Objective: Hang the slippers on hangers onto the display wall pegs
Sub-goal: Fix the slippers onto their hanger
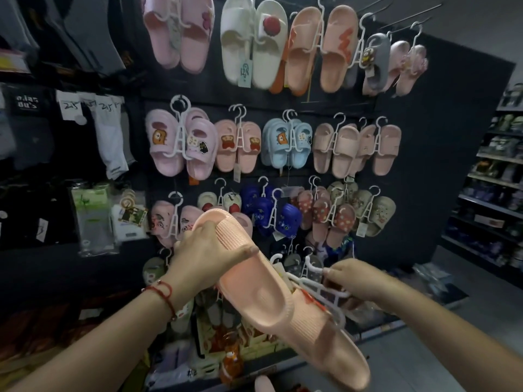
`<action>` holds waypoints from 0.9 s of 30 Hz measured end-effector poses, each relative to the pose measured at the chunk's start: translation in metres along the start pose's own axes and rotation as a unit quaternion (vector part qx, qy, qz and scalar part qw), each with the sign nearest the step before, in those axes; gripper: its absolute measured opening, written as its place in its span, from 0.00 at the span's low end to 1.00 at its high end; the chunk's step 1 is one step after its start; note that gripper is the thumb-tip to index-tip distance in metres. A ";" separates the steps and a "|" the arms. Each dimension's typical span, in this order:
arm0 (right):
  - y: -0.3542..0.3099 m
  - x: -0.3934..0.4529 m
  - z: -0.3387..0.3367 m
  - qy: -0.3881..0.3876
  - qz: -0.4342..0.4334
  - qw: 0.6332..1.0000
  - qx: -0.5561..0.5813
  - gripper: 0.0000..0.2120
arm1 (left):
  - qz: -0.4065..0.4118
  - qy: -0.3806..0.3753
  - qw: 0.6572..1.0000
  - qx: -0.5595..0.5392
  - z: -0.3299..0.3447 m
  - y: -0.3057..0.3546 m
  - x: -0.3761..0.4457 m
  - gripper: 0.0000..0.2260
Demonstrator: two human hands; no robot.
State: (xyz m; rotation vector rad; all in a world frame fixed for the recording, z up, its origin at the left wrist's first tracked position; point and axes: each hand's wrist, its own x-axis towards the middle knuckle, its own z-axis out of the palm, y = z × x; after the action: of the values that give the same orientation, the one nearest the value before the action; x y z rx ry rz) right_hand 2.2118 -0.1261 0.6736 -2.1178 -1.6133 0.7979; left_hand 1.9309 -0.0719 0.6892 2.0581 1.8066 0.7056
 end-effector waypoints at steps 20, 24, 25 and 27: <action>-0.064 -0.008 -0.045 -0.004 -0.153 0.805 -0.573 0.12 | 0.030 0.012 0.997 0.064 0.016 -0.014 0.022 0.50; -0.065 -0.007 -0.082 0.071 -0.138 0.895 -0.417 0.10 | -0.006 -0.019 0.999 -0.033 0.018 -0.013 0.017 0.46; -0.061 -0.006 -0.087 0.102 -0.127 0.942 -0.293 0.11 | -0.012 -0.028 0.998 -0.054 0.020 -0.014 0.018 0.45; -0.050 -0.007 -0.083 0.157 -0.112 0.979 -0.064 0.11 | -0.014 -0.034 0.997 -0.061 0.026 -0.019 0.019 0.44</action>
State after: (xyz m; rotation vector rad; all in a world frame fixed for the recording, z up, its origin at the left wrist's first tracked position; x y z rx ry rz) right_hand 2.2250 -0.1141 0.7691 -1.9767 -1.7239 0.2782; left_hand 1.9314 -0.0483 0.6605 1.9517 1.7077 0.7117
